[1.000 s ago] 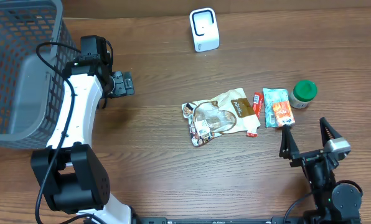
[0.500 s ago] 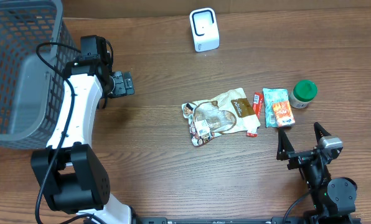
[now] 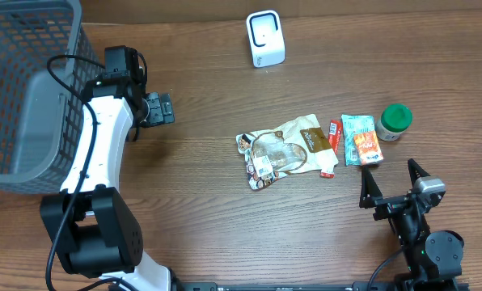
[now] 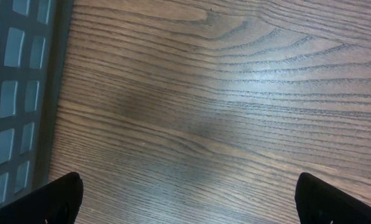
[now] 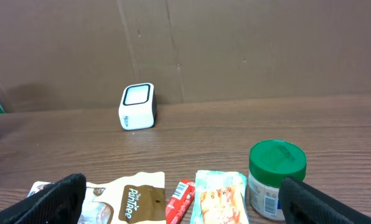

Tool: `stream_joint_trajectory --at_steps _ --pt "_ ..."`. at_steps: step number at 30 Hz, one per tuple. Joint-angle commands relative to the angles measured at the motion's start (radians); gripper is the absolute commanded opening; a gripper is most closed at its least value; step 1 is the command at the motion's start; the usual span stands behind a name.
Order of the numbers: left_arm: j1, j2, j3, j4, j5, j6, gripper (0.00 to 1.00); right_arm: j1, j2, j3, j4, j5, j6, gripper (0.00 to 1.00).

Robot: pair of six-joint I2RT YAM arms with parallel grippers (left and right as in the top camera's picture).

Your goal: Scan the item barcode

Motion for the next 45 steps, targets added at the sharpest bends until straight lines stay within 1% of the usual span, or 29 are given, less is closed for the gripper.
stream_joint_trajectory --at_steps 1,5,7,14,16,20,22,25,28,32,35,37,39,42,45 --pt "0.003 -0.029 0.016 0.002 -0.010 -0.003 0.99 -0.005 -0.010 -0.010 0.003 -0.006 0.005 1.00" --pt "-0.006 -0.150 0.015 0.001 -0.010 -0.003 1.00 -0.005 -0.010 -0.010 0.003 -0.006 0.005 1.00" --pt "-0.010 -0.258 0.016 0.002 -0.009 -0.003 1.00 -0.005 -0.010 -0.010 0.003 -0.005 0.005 1.00" --pt "-0.009 -0.716 0.016 0.002 -0.010 -0.003 0.99 -0.005 -0.010 -0.010 0.003 -0.005 0.005 1.00" --pt "-0.009 -0.826 0.016 0.002 -0.009 -0.003 1.00 -0.005 -0.010 -0.010 0.003 -0.006 0.005 1.00" --pt "-0.009 -1.013 0.016 0.001 -0.063 0.005 0.99 -0.005 -0.010 -0.010 0.003 -0.006 0.005 1.00" --pt "-0.009 -1.085 0.016 -0.019 -0.060 0.003 1.00 -0.005 -0.010 -0.010 0.003 -0.006 0.005 1.00" --pt "-0.010 -1.157 0.013 -0.122 0.022 -0.006 1.00 -0.005 -0.010 -0.010 0.003 -0.006 0.005 1.00" --pt "-0.009 -1.254 -0.039 -0.179 0.041 -0.008 0.99 -0.005 -0.010 -0.010 0.003 -0.006 0.005 1.00" --pt "-0.009 -1.427 -0.210 -0.157 0.056 -0.069 0.99 -0.005 -0.010 -0.010 0.003 -0.005 0.005 1.00" --pt "-0.009 -1.563 -0.366 -0.092 0.087 -0.094 0.99 -0.005 -0.010 -0.010 0.003 -0.006 0.005 1.00" --pt "-0.009 -1.640 -0.473 -0.008 0.112 -0.094 0.99 -0.005 -0.010 -0.010 0.003 -0.005 0.005 1.00" --pt "-0.009 -1.703 -0.579 0.111 0.132 -0.094 1.00 -0.005 -0.010 -0.010 0.003 -0.005 0.005 1.00" --pt "-0.009 -1.778 -0.737 0.341 0.168 -0.094 1.00 -0.005 -0.010 -0.010 0.003 -0.006 0.005 1.00" --pt "-0.010 -1.772 -0.861 0.576 0.204 -0.106 1.00 -0.005 -0.010 -0.010 0.003 -0.006 0.005 1.00"
